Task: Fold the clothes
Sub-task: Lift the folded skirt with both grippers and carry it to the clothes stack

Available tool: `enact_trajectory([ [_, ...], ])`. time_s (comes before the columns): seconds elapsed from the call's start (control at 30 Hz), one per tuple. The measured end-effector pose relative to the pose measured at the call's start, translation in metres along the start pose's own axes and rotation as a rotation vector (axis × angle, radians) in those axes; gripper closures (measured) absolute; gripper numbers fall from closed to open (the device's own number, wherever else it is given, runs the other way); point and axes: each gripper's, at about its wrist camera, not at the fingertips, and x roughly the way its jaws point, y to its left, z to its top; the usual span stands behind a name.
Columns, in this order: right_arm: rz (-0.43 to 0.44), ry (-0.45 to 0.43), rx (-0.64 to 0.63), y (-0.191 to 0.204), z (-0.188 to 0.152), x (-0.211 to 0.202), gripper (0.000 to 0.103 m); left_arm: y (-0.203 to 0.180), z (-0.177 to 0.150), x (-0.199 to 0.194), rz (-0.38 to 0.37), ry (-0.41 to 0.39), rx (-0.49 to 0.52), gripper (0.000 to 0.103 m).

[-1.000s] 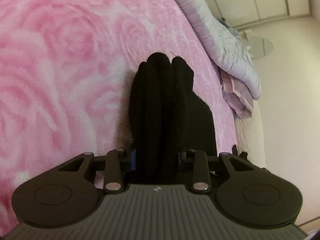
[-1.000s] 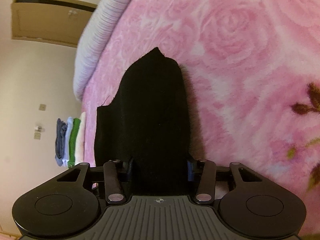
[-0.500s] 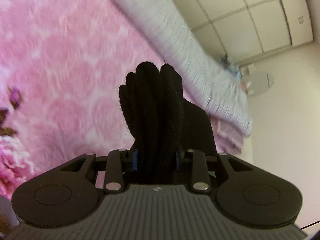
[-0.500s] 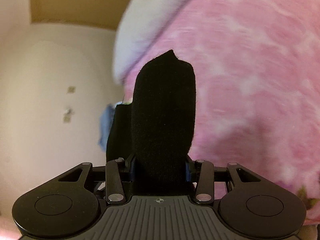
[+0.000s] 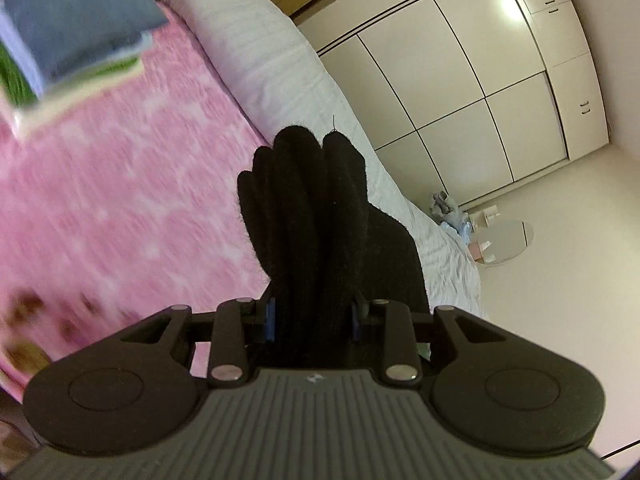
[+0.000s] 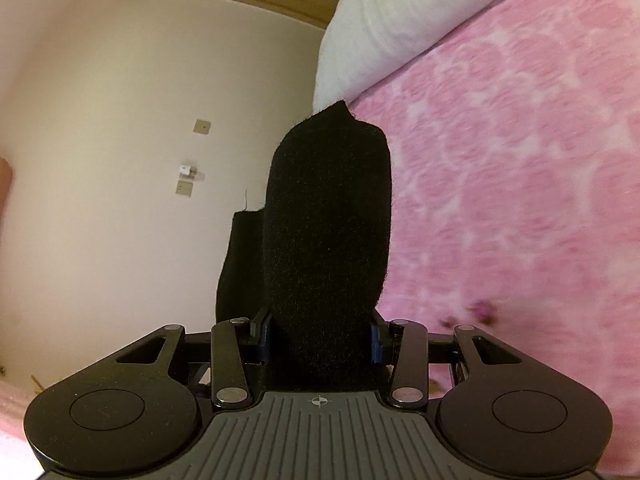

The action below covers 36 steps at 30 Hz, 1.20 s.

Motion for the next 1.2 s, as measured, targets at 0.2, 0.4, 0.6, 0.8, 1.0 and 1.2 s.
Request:
enact_trajectory([
  [0.2, -0.01, -0.075, 0.102, 0.051, -0.033, 0.139, 0.061, 0.082, 0.136, -0.05, 0.009, 0.097, 0.042, 0.076],
  [0.4, -0.029, -0.137, 0.143, 0.101, -0.031, 0.251, 0.061, 0.134, 0.254, -0.069, 0.011, 0.154, 0.086, 0.077],
  [0.6, -0.064, -0.158, 0.099, 0.139, -0.005, 0.315, 0.061, 0.165, 0.316, -0.071, -0.022, 0.122, 0.07, 0.077],
  [0.8, -0.061, -0.143, 0.101, 0.141, 0.011, 0.372, 0.061, 0.187, 0.344, -0.071, 0.024, 0.086, 0.061, 0.077],
  [1.0, -0.062, -0.091, 0.1, 0.131, 0.022, 0.406, 0.061, 0.214, 0.355, -0.072, 0.051, 0.07, 0.038, 0.077],
  [1.2, -0.107, -0.137, 0.113, 0.129, 0.015, 0.427, 0.061, 0.251, 0.38, -0.052, 0.009, 0.13, 0.041, 0.077],
])
